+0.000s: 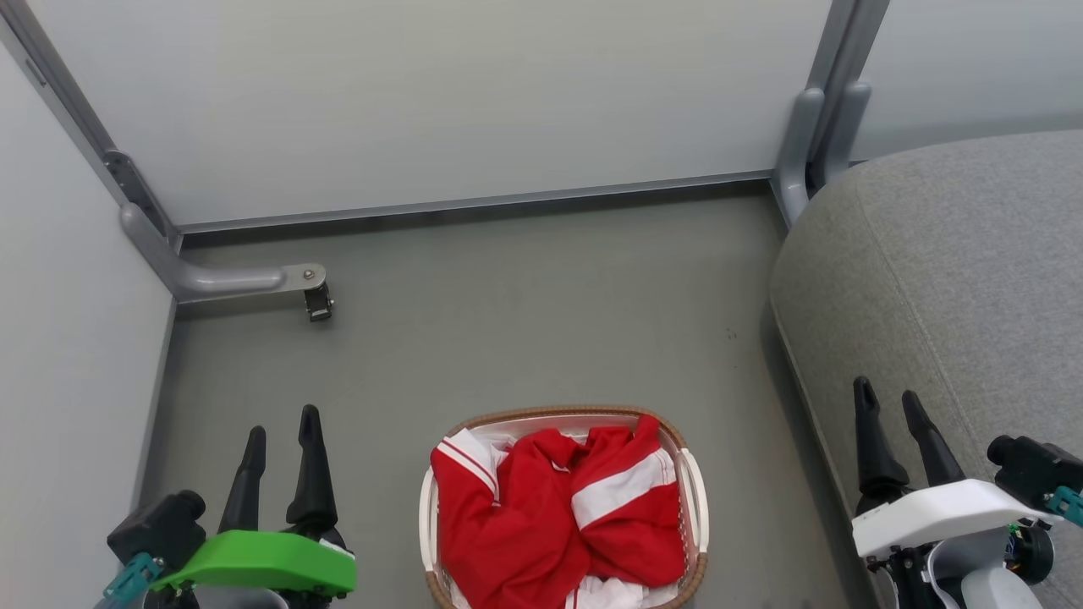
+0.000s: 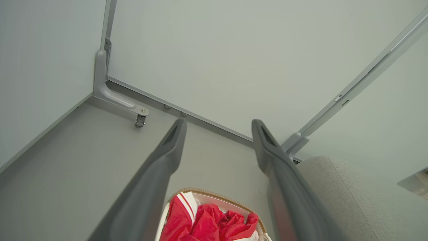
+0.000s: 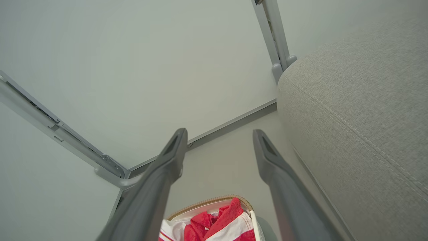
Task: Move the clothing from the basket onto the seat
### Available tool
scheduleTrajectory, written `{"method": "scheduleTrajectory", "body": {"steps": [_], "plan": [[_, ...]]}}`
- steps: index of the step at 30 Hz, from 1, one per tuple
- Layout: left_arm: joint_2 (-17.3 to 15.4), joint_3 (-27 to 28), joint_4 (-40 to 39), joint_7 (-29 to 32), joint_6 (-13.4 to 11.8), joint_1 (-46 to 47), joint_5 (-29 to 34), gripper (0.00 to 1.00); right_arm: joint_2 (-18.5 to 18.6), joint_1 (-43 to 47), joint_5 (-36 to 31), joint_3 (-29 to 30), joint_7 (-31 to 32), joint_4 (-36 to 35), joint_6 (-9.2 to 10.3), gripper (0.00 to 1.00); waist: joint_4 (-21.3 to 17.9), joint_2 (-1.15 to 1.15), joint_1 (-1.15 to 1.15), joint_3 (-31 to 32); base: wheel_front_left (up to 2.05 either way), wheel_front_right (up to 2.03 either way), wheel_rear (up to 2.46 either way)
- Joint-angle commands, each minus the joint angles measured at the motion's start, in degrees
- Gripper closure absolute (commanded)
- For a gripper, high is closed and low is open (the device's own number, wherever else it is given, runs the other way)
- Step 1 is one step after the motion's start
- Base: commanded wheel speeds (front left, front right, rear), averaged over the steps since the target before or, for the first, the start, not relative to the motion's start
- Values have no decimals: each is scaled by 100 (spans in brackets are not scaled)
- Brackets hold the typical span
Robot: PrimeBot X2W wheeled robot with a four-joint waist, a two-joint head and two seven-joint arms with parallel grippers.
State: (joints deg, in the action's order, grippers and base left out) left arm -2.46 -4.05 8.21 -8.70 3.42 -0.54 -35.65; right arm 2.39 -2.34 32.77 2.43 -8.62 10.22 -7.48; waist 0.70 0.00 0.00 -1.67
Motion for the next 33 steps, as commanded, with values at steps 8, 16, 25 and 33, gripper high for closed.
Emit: {"method": "scheduleTrajectory", "body": {"steps": [8,16,25,33], "plan": [[-47,-117,20,-162,-48,-67,575,0,43,19,-607,-58,-170,49,-1,0,28,0,0,-12,0,0,0],[-50,-241,77,-270,-58,-135,938,0,47,68,-1044,-100,-277,71,-2,0,50,0,0,8,0,0,0],[-53,-358,160,-380,-99,-224,1280,0,52,129,-1497,-146,-384,128,-2,0,78,0,0,60,0,0,0],[-54,-473,200,-465,-139,-276,1546,0,56,152,-1880,-152,-478,165,-2,0,127,0,0,81,0,0,0]]}}
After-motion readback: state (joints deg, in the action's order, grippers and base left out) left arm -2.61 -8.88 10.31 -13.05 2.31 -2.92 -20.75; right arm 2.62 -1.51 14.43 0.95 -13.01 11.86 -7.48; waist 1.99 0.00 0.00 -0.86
